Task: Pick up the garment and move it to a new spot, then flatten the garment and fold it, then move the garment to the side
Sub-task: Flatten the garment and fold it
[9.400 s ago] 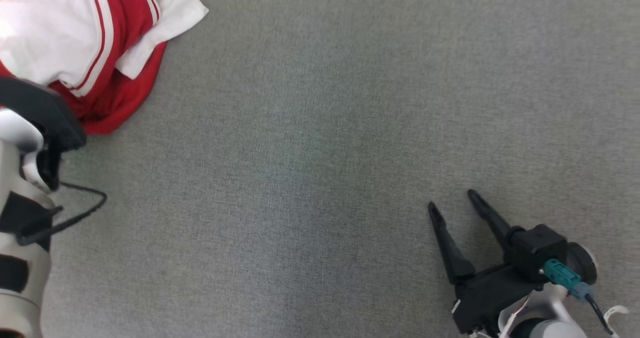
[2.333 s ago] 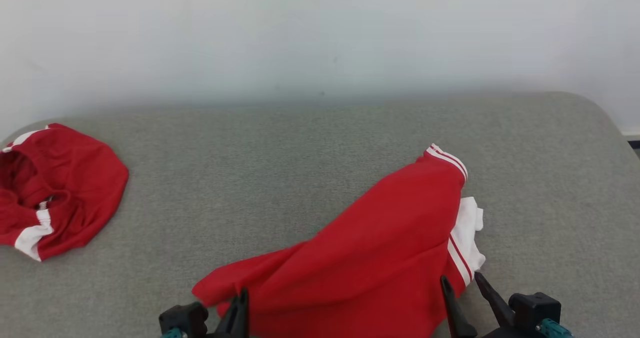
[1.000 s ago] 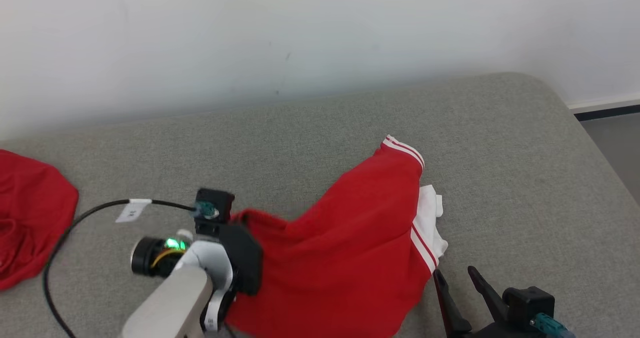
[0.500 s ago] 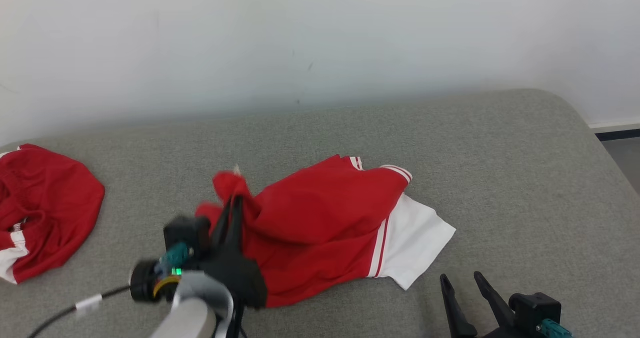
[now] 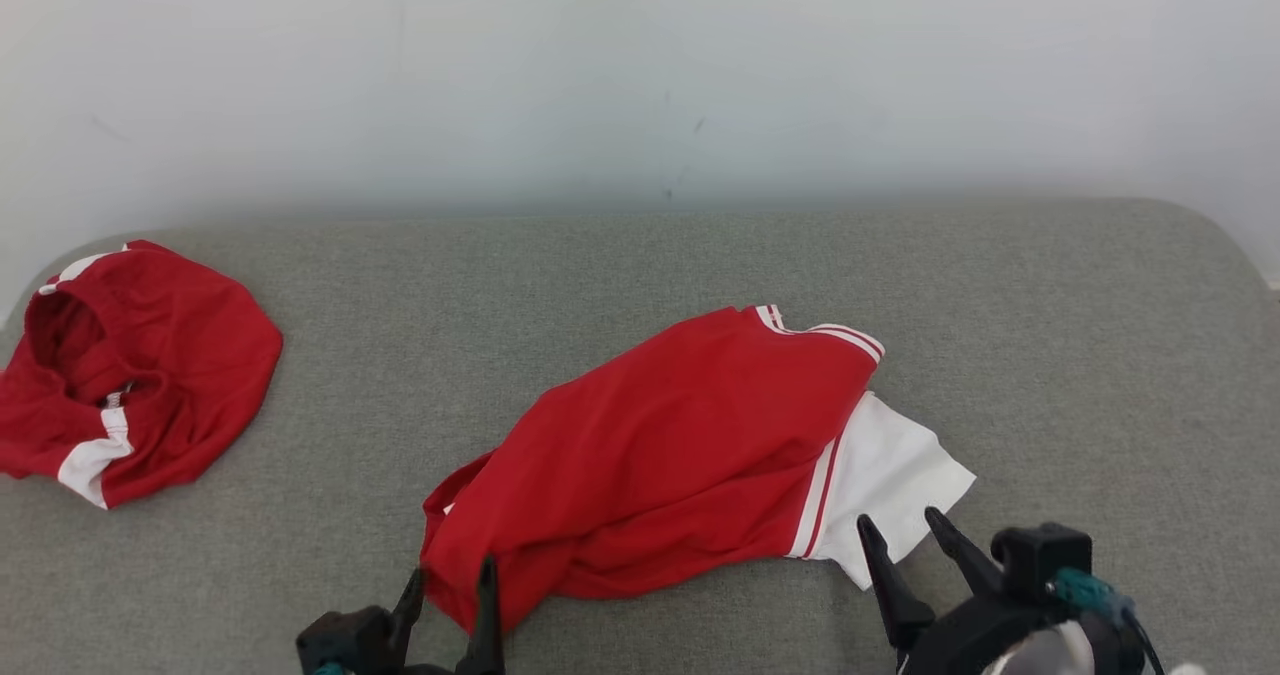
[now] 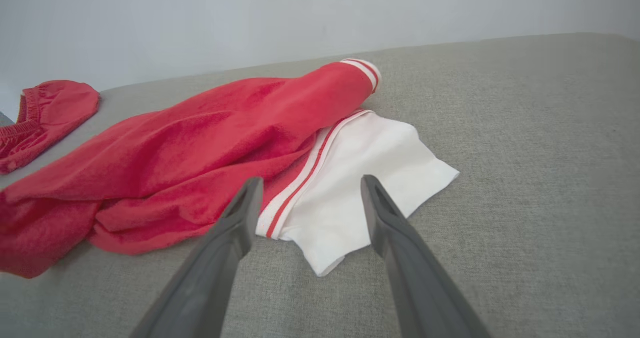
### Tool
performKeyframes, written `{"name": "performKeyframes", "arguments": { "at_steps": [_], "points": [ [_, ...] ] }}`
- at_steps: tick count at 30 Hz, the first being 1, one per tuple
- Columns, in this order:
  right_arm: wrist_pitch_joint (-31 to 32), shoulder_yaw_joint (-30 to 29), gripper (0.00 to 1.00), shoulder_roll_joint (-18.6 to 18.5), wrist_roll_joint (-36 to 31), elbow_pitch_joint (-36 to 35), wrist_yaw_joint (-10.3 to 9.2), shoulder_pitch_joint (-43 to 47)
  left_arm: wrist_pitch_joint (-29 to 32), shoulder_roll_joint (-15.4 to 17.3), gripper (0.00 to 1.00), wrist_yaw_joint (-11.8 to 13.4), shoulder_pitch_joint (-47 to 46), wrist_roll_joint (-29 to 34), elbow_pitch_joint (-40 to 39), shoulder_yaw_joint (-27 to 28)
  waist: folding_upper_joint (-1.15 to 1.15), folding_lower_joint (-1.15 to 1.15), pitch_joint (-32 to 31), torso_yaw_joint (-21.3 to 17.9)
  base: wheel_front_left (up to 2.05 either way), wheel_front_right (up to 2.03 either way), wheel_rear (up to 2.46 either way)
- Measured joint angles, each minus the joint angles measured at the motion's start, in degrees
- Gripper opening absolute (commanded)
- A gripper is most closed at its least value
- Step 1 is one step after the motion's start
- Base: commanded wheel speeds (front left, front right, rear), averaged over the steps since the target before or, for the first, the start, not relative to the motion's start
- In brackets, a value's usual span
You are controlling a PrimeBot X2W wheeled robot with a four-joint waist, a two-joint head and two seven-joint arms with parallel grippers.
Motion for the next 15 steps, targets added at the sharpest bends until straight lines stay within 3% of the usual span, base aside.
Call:
{"name": "performKeyframes", "arguments": {
  "at_steps": [5, 9, 15],
  "points": [
    [9.69, -1.13, 1.00, -1.71, 0.65, 1.16, 0.00, -7.03, -3.41, 0.64, 1.00, 0.09, 3.11, -0.62, -1.76, 2.75, 0.00, 0.00, 0.09, 1.30, 0.00, 0.00, 0.00],
    [16.75, -3.33, 1.00, -2.54, 0.09, 3.83, 0.00, -13.84, -4.79, 1.93, 1.00, -0.38, 3.81, 2.83, -4.93, 4.34, 0.00, 0.00, 0.79, 2.93, 0.00, 0.00, 0.00],
    [25.20, -8.10, 1.00, -2.81, -0.10, 13.23, 0.00, -24.85, -5.20, 3.46, 1.00, -5.00, 4.19, 9.55, -9.93, 6.44, 0.00, 0.00, 2.80, 6.54, 0.00, 0.00, 0.00]
  ]
}}
